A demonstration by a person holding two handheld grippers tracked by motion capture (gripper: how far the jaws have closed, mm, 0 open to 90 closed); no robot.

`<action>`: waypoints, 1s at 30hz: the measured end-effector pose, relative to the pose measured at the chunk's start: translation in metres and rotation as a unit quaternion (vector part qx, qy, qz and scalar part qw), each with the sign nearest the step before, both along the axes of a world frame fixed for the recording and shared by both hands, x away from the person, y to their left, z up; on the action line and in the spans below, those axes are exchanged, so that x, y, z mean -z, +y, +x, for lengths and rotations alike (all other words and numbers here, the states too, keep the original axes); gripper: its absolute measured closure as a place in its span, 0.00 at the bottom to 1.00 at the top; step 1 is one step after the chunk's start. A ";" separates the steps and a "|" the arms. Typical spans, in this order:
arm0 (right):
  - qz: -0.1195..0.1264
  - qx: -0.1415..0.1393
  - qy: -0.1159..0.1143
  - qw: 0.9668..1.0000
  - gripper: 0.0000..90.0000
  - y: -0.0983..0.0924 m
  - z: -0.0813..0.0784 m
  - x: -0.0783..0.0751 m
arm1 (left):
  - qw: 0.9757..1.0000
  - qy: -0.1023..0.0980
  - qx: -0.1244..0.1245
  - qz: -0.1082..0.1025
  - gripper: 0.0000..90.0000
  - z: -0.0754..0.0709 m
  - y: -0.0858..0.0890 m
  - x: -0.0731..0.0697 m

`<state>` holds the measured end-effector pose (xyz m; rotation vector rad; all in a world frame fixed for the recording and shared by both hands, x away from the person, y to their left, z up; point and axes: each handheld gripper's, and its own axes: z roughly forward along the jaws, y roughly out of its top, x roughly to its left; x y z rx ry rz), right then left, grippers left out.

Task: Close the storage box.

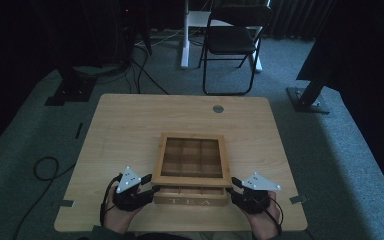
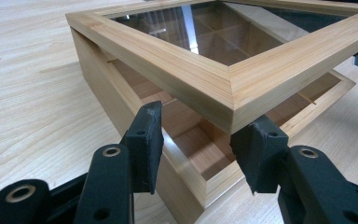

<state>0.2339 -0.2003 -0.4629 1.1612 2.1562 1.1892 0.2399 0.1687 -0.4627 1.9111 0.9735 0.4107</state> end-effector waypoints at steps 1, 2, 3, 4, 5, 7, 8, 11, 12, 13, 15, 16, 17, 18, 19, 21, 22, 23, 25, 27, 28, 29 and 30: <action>0.000 0.000 0.000 1.000 0.71 0.000 0.000 0.000 | 1.000 0.000 0.000 0.000 0.60 0.000 0.000 0.000; 0.000 0.000 0.000 1.000 0.71 0.000 0.000 0.000 | 1.000 0.000 0.000 0.000 0.60 0.000 0.000 0.000; 0.000 0.000 0.000 1.000 0.71 0.000 0.000 0.000 | 1.000 0.001 -0.001 0.000 0.60 0.000 0.000 0.001; 0.000 0.000 0.000 1.000 0.71 0.000 0.000 0.000 | 1.000 0.001 -0.001 0.000 0.60 0.000 0.000 0.001; 0.000 0.000 0.000 1.000 0.71 0.000 0.000 0.000 | 1.000 0.001 -0.001 0.000 0.60 0.000 0.000 0.001; 0.002 0.001 0.001 1.000 0.71 -0.001 -0.001 0.001 | 1.000 0.001 -0.002 0.001 0.60 0.000 0.000 0.002; 0.001 0.000 0.001 1.000 0.71 -0.001 -0.001 0.001 | 1.000 0.002 -0.002 0.001 0.60 0.000 0.000 0.002; 0.001 0.001 0.003 1.000 0.71 -0.001 -0.001 0.002 | 1.000 0.004 -0.001 0.002 0.60 -0.001 0.000 0.003; 0.001 0.001 0.003 1.000 0.71 -0.001 -0.001 0.003 | 1.000 0.005 -0.002 0.002 0.60 -0.001 0.000 0.004; 0.001 0.001 0.004 1.000 0.71 -0.001 -0.001 0.003 | 1.000 0.005 -0.002 0.001 0.60 -0.001 0.000 0.004; 0.000 0.001 0.006 1.000 0.71 -0.001 -0.002 0.004 | 1.000 0.007 -0.003 0.001 0.60 -0.002 0.000 0.005; 0.001 0.001 0.007 1.000 0.71 -0.001 -0.002 0.005 | 1.000 0.008 -0.003 0.000 0.60 -0.002 0.000 0.006; 0.001 0.001 0.008 1.000 0.71 -0.001 -0.002 0.005 | 1.000 0.009 -0.004 0.000 0.60 -0.002 0.000 0.006; 0.000 0.001 0.009 1.000 0.70 -0.001 -0.002 0.006 | 1.000 0.010 -0.004 0.001 0.60 -0.003 0.001 0.007; -0.001 0.001 0.010 1.000 0.70 -0.001 -0.003 0.007 | 1.000 0.011 -0.005 0.001 0.60 -0.003 0.001 0.008; -0.001 0.002 0.012 1.000 0.69 -0.002 -0.003 0.008 | 1.000 0.013 -0.005 0.002 0.60 -0.004 0.001 0.009; -0.002 0.003 0.013 1.000 0.69 -0.003 -0.003 0.009 | 1.000 0.014 -0.006 0.003 0.60 -0.004 0.001 0.010; -0.001 0.004 0.016 1.000 0.68 -0.003 -0.004 0.009 | 1.000 0.016 -0.006 0.004 0.60 -0.005 0.001 0.011; -0.001 0.004 0.021 1.000 0.64 -0.005 -0.005 0.010 | 1.000 0.017 -0.006 0.006 0.59 -0.005 0.001 0.013; 0.001 0.002 0.027 1.000 0.60 -0.007 -0.006 0.012 | 1.000 0.021 -0.004 0.010 0.58 -0.006 0.001 0.015; 0.000 0.002 0.030 1.000 0.59 -0.008 -0.006 0.013 | 1.000 0.023 -0.002 0.012 0.57 -0.007 0.001 0.016; 0.000 0.001 0.036 0.999 0.58 -0.009 -0.006 0.015 | 1.000 0.026 -0.001 0.013 0.56 -0.007 0.001 0.018; -0.001 0.002 0.041 0.999 0.56 -0.009 -0.006 0.016 | 0.999 0.032 0.003 0.013 0.54 -0.008 0.001 0.020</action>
